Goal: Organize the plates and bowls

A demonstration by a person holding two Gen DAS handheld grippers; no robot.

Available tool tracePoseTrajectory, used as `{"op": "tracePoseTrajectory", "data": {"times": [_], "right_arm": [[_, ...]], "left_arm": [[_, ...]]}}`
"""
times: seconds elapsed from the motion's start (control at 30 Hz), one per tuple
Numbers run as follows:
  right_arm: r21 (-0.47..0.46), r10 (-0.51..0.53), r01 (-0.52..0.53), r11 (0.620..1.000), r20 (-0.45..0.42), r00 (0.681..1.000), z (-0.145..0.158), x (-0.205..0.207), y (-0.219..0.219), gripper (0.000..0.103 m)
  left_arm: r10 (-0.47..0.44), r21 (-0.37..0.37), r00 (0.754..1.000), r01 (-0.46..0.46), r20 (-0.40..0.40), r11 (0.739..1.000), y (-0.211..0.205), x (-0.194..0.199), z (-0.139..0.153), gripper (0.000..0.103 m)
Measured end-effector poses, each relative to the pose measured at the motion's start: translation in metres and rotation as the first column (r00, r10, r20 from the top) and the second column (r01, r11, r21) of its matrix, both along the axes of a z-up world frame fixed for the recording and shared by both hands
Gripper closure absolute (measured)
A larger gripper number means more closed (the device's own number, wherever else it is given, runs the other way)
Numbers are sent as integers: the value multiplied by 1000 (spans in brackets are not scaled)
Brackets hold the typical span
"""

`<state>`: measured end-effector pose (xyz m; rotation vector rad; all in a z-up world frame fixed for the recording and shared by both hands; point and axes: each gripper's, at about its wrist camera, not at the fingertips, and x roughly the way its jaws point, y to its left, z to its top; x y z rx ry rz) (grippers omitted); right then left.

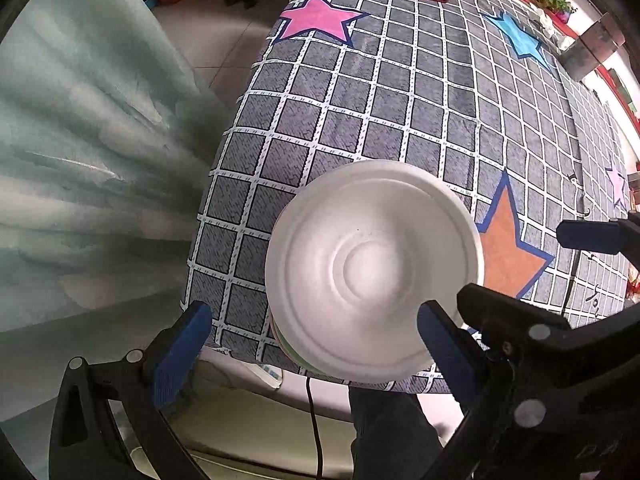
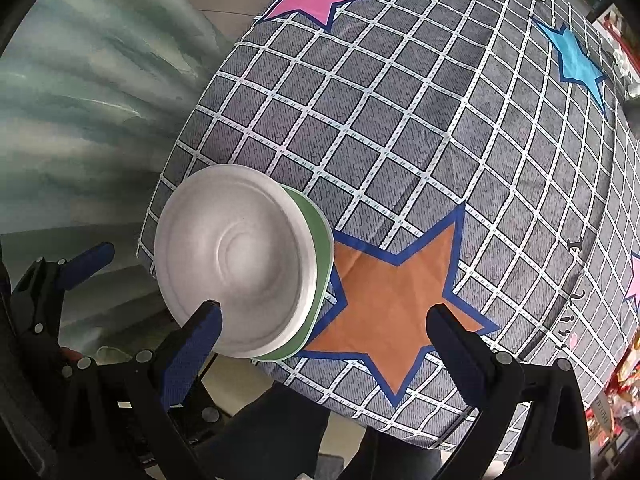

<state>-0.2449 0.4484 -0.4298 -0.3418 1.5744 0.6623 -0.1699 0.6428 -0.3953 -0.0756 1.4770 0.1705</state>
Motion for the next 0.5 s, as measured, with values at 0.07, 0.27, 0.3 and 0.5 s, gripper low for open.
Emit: {"op": "tracePoseTrajectory", "data": {"times": [0.07,0.27,0.3,0.5], "right_arm": [[0,-1,1,1000,0,1000,0,0,0,0],[0,-1,1,1000,2,1000,1,-1,-1,0],[0,-1,1,1000,2,1000,1,-1,-1,0],[1,0,0,1000,1,1000,2,-1,-2,0]], "left_arm": [[0,-2,1000,0,1,1000,0,-1,1,0],[3,-2,1000,-3,1,1000,1,-1,-1,0],[3,-1,1000,-3,1,1000,0,-1,-1,0],[3,3,1000,-3,-3,1000,0,-1,-1,0]]}}
